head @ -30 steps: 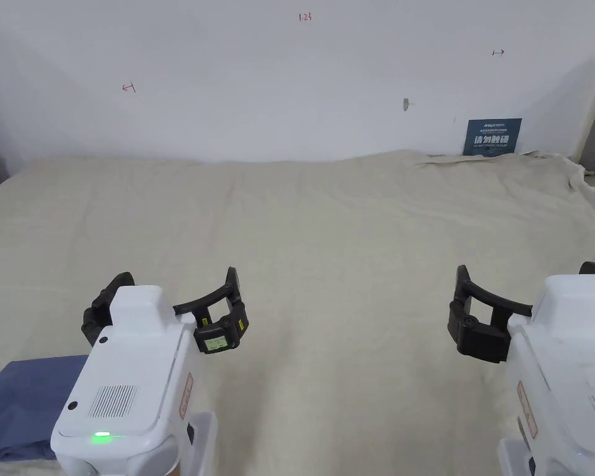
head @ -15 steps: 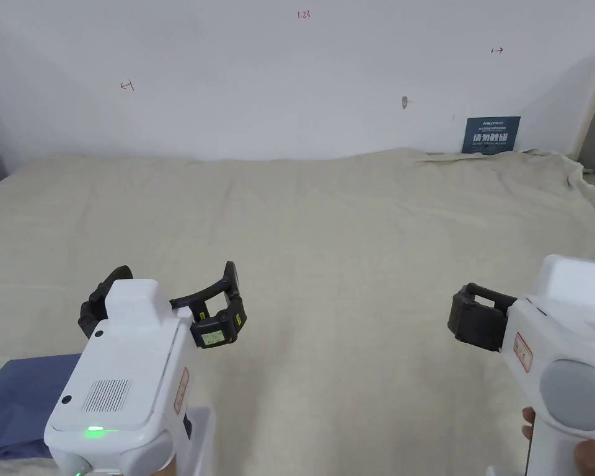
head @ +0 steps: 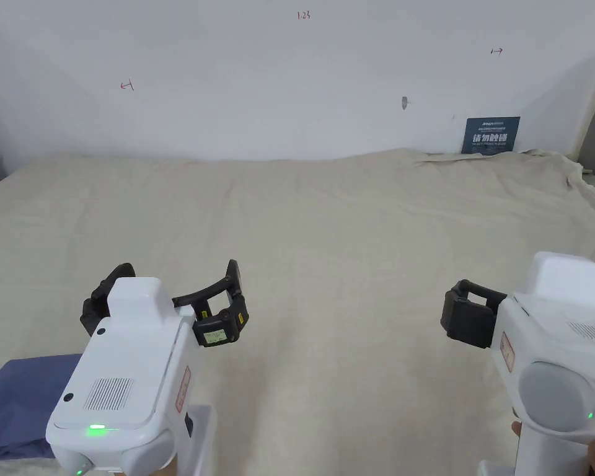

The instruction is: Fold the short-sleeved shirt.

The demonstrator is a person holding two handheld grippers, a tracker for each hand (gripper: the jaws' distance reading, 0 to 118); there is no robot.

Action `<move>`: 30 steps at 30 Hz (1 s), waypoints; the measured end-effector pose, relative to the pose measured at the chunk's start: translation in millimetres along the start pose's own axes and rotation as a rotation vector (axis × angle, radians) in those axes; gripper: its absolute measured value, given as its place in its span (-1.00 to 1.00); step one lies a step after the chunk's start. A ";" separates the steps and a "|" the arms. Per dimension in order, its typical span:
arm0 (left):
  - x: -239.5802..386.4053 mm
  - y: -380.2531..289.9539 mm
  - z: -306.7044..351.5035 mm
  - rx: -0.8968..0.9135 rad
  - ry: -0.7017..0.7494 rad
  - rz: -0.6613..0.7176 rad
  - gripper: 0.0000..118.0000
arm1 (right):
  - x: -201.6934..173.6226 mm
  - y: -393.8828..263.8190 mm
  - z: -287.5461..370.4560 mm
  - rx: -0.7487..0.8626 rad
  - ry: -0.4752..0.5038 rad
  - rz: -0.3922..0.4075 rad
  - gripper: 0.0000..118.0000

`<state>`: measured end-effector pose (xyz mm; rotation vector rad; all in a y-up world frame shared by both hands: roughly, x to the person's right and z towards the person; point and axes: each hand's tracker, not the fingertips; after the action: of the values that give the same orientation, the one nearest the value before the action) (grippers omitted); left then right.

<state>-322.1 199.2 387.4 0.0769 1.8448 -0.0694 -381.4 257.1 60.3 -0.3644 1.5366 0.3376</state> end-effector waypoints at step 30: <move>1.5 1.0 0.5 0.004 0.002 -0.011 1.00 | 21.4 -31.6 -8.5 0.432 0.109 0.077 0.86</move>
<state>-322.0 200.2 385.8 0.0699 1.8472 -0.0811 -375.3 224.6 39.4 0.0162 1.6840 0.0399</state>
